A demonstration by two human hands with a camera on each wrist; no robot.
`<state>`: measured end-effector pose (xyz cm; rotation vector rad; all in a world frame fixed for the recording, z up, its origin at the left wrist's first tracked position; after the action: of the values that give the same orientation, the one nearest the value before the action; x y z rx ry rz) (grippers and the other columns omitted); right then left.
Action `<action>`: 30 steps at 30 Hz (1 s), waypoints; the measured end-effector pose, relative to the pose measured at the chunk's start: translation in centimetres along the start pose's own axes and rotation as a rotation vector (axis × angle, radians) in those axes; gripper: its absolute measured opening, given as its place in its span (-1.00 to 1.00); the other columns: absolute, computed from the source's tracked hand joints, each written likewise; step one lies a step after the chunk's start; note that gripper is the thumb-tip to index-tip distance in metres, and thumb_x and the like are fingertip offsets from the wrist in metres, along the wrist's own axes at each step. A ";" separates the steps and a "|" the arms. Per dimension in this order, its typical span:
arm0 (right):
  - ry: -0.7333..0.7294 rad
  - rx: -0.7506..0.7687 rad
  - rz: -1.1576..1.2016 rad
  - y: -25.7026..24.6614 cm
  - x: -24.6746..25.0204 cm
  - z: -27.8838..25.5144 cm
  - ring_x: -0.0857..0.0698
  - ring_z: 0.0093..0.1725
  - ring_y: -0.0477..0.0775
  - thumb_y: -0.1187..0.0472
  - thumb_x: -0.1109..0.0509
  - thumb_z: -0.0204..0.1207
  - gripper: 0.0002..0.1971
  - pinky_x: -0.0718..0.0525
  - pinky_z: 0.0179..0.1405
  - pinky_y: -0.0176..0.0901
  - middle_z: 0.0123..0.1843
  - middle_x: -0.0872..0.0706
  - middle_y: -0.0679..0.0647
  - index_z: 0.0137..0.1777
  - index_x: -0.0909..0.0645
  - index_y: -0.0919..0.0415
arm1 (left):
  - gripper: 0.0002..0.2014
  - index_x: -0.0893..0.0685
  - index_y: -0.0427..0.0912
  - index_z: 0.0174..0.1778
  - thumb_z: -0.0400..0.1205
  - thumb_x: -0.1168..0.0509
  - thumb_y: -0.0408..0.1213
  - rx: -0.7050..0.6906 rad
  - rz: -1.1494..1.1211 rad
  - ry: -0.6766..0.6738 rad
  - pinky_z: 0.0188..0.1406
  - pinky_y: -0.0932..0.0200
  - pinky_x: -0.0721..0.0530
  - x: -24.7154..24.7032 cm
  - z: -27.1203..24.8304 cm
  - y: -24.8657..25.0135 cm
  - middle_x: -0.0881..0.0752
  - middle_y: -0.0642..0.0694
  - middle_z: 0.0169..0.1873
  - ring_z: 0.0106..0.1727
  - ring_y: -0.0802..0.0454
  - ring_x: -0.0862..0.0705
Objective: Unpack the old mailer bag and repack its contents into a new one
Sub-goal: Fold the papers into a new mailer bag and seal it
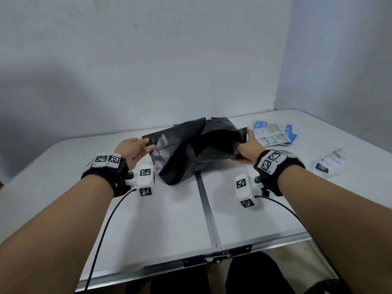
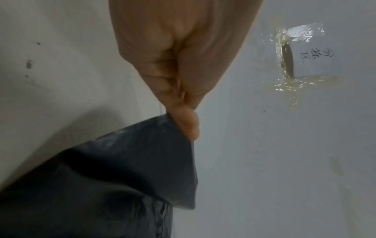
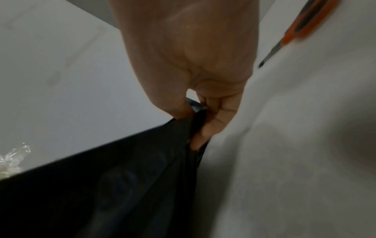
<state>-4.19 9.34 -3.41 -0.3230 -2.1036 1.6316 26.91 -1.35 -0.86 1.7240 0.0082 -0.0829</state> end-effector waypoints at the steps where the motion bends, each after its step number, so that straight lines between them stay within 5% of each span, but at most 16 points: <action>1: -0.012 -0.020 -0.132 0.5 0.7 0.4 -0.73 0.03 0.30 0.43 -0.28 0.39 -0.39 -0.83 -0.16 0.09 0.20 -0.62 0.23 0.41 -0.29 -0.01 | -0.90 -0.56 -0.33 -0.15 0.68 -0.20 -0.47 -0.022 -0.027 0.016 -0.44 0.40 -0.71 -0.3 0.3 0.0 -0.66 -0.18 -0.25 -0.53 0.18 -0.74; 2: -0.060 -0.055 -0.288 0.7 1.2 0.3 -0.77 -0.05 0.21 0.40 -0.31 0.40 -0.57 -0.82 -0.08 0.08 0.08 -0.66 0.20 0.25 -0.41 0.12 | -0.90 -0.58 -0.41 0.04 0.67 -0.18 -0.50 -0.042 0.003 0.040 -0.32 0.34 -0.74 -0.6 0.6 0.1 -0.64 -0.17 -0.18 -0.42 0.13 -0.76; 4: -0.174 -0.151 -0.481 0.6 1.9 -0.7 -0.76 -0.32 0.06 0.32 -0.37 0.49 -0.93 -0.82 -0.24 -0.11 -0.16 -0.69 0.13 -0.09 -0.54 0.19 | -0.51 -0.34 -0.40 0.50 0.62 -0.20 -0.49 -0.022 0.101 0.100 -0.20 0.21 -0.73 -1.1 1.5 -0.2 -0.62 -0.16 -0.11 -0.22 0.04 -0.69; 6: -0.231 -0.222 -0.560 0.1 2.2 -2.4 -0.67 -0.45 0.07 0.17 -0.34 0.59 -0.83 -0.67 -0.59 -0.24 -0.35 -0.74 0.18 -0.17 -0.56 0.27 | -0.24 -0.08 -0.15 0.65 0.56 -0.28 -0.39 0.020 0.370 0.227 0.14 0.02 -0.67 -1.7 1.4 -0.3 -0.54 -0.26 0.31 0.18 -0.20 -0.65; 7: -0.237 -0.235 -0.588 -0.1 2.5 -2.8 -0.63 -0.47 0.05 0.13 -0.28 0.63 -0.76 -0.55 -0.68 -0.31 -0.36 -0.75 0.20 -0.21 -0.52 0.27 | -0.19 -0.02 -0.09 0.67 0.55 -0.31 -0.35 0.012 0.548 0.258 0.34 -0.05 -0.56 -2.4 0.9 -0.3 -0.33 -0.28 0.53 0.40 -0.30 -0.51; 9: -0.190 -0.144 -0.680 -0.6 3.0 -2.6 -0.57 -0.35 0.08 0.20 -0.12 0.70 -0.70 -0.45 -0.52 -0.34 -0.05 -0.74 0.33 -0.30 -0.38 0.19 | -0.21 -0.07 -0.08 0.67 0.57 -0.32 -0.32 -0.085 0.816 0.156 0.50 -0.04 -0.37 -3.9 -0.1 -0.5 -0.08 -0.25 0.65 0.57 -0.31 -0.32; 11: -0.093 -0.021 -0.777 -1.3 3.2 -1.7 -0.60 -0.03 0.17 0.29 -0.02 0.70 -0.72 -0.33 -0.39 -0.38 0.36 -0.57 0.41 -0.24 -0.43 0.19 | -0.33 -0.25 -0.09 0.63 0.58 -0.33 -0.29 -0.183 1.037 -0.098 0.50 0.07 -0.34 -5.7 -0.8 -1.1 -0.23 -0.21 0.62 0.56 -0.20 -0.36; 13: -0.053 0.034 -0.812 -1.4 2.9 -0.8 -0.57 0.32 0.34 0.30 -0.05 0.67 -0.71 -0.30 -0.39 -0.34 0.44 -0.52 0.40 0.18 -0.57 0.37 | -0.40 -0.32 -0.01 0.60 0.62 -0.31 -0.21 -0.216 1.275 -0.381 0.53 0.16 -0.28 -7.0 -1.8 -2.1 -0.31 -0.12 0.61 0.58 -0.08 -0.35; 15: -0.125 0.038 -0.857 -1.0 1.5 -0.8 -0.59 0.33 0.28 0.24 -0.14 0.65 -0.60 -0.43 -0.30 -0.34 0.42 -0.56 0.34 0.41 -0.51 0.39 | -0.39 -0.25 0.09 0.62 0.64 -0.29 -0.12 -0.189 1.446 -0.546 0.62 0.13 -0.17 -7.9 -2.4 -3.3 -0.14 -0.10 0.67 0.65 -0.08 -0.24; 17: -0.219 0.005 -0.927 -0.2 0.2 -0.9 -0.64 0.27 0.20 0.12 -0.28 0.60 -0.58 -0.67 0.04 -0.15 0.38 -0.61 0.26 0.40 -0.55 0.32 | -0.39 -0.21 0.13 0.63 0.65 -0.26 -0.10 -0.155 1.552 -0.614 0.64 0.08 -0.17 -8.2 -2.4 -4.2 -0.06 -0.09 0.69 0.65 -0.09 -0.22; 19: -0.233 -0.008 -0.941 0.3 -0.3 -1.0 -0.68 0.26 0.21 0.09 -0.38 0.54 -0.57 -0.69 0.23 -0.02 0.30 -0.67 0.23 0.33 -0.60 0.31 | -0.41 -0.21 0.15 0.62 0.66 -0.24 -0.10 -0.137 1.579 -0.636 0.58 0.08 -0.28 -7.8 -2.1 -4.5 -0.18 -0.04 0.65 0.58 -0.08 -0.35; 22: -0.289 -0.043 -0.805 0.3 -0.4 -1.2 -0.75 -0.16 0.09 0.17 -0.40 0.54 -0.75 -0.72 -0.23 -0.18 0.00 -0.74 0.22 0.11 -0.71 0.33 | -0.42 -0.26 0.16 0.60 0.66 -0.25 -0.21 -0.136 1.586 -0.625 0.32 0.22 -0.43 -6.8 -2.0 -3.9 -0.46 -0.11 0.49 0.42 -0.09 -0.52; 25: -0.459 -0.162 -0.711 0.0 -0.5 -2.5 -0.55 -0.64 -0.13 0.17 -0.28 0.64 -0.76 -0.40 -0.75 -0.46 -0.28 -0.71 0.11 -0.10 -0.73 0.27 | -0.44 -0.41 0.11 0.52 0.60 -0.30 -0.35 -0.099 1.571 -0.620 0.05 0.27 -0.46 -5.5 -1.8 -3.1 -0.58 -0.22 0.35 0.34 -0.17 -0.60; 27: -0.408 -0.115 -0.743 -0.2 -0.2 -2.3 -0.42 -0.63 -0.10 0.10 -0.22 0.66 -0.69 -0.29 -0.81 -0.44 -0.39 -0.66 0.03 -0.15 -0.74 0.22 | -0.52 -0.56 0.08 0.39 0.56 -0.32 -0.37 -0.083 1.553 -0.596 0.12 0.22 -0.55 -4.7 -1.3 -2.7 -0.65 -0.18 0.28 0.25 -0.12 -0.64; 30: -0.106 0.017 -0.670 -0.3 1.1 -0.8 -0.45 -0.55 -0.05 0.17 -0.22 0.60 -0.69 -0.37 -0.65 -0.35 -0.45 -0.61 0.00 -0.25 -0.73 0.20 | -0.67 -0.73 0.01 0.14 0.53 -0.28 -0.40 -0.124 1.465 -0.501 0.11 0.26 -0.57 -5.0 -0.9 -2.3 -0.76 -0.05 0.14 0.06 0.03 -0.68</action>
<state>-4.70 10.45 -2.77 0.4441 -1.9637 1.2719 21.84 0.07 -2.72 1.1915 -1.5364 0.5545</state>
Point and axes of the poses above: each hand's wrist, its own z-axis towards the middle knuckle, its own x-axis out of the back of the hand, y = z × x, the point moved 2 cm from there along z, towards the middle knuckle
